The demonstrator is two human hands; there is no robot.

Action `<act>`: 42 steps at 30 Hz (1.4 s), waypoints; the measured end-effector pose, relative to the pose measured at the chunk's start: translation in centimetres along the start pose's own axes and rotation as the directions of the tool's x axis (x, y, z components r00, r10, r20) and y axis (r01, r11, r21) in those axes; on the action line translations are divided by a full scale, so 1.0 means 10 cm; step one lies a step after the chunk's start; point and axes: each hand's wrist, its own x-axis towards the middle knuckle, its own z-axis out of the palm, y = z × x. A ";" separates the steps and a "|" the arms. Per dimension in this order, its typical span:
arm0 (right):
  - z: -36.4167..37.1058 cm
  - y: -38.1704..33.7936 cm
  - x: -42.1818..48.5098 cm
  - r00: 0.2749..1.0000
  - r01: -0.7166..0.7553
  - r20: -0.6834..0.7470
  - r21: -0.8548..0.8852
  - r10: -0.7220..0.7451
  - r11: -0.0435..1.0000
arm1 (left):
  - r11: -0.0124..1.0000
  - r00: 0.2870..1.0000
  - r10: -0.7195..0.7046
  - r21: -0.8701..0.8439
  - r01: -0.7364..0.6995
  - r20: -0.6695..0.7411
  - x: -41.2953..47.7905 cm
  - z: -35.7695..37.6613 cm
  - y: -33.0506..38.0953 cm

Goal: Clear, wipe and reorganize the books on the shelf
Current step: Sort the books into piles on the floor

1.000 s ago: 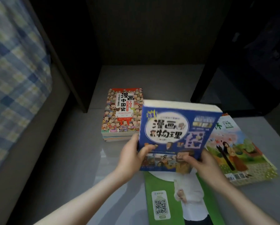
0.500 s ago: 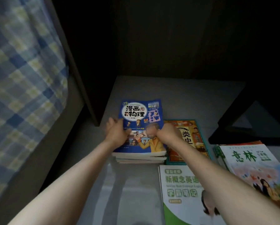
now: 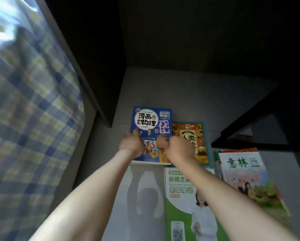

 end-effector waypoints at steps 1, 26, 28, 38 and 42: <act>-0.11 0.00 -0.17 1.000 -0.001 0.021 0.007 0.001 1.000 | 0.998 1.000 0.009 -0.054 -0.010 -0.004 -0.23 -0.11 0.04; -6.10 -0.33 -2.67 0.953 0.156 -0.299 0.621 0.049 0.768 | 0.526 0.981 -0.111 -0.847 -0.077 -0.159 -3.70 -5.22 1.88; -6.23 -0.32 -2.57 0.957 0.123 -0.271 0.710 0.108 0.693 | 0.427 0.983 -0.118 -0.901 -0.074 -0.137 -3.66 -5.45 2.01; -6.83 -0.95 -1.73 0.927 -0.027 -0.323 0.447 0.189 0.894 | 0.509 0.999 -0.030 -0.861 -0.021 -0.042 -2.58 -6.29 2.13; -7.06 -1.63 -1.17 0.946 0.030 -0.321 0.191 0.034 0.981 | 0.708 0.979 -0.134 -0.706 -0.015 -0.155 -1.83 -6.61 1.72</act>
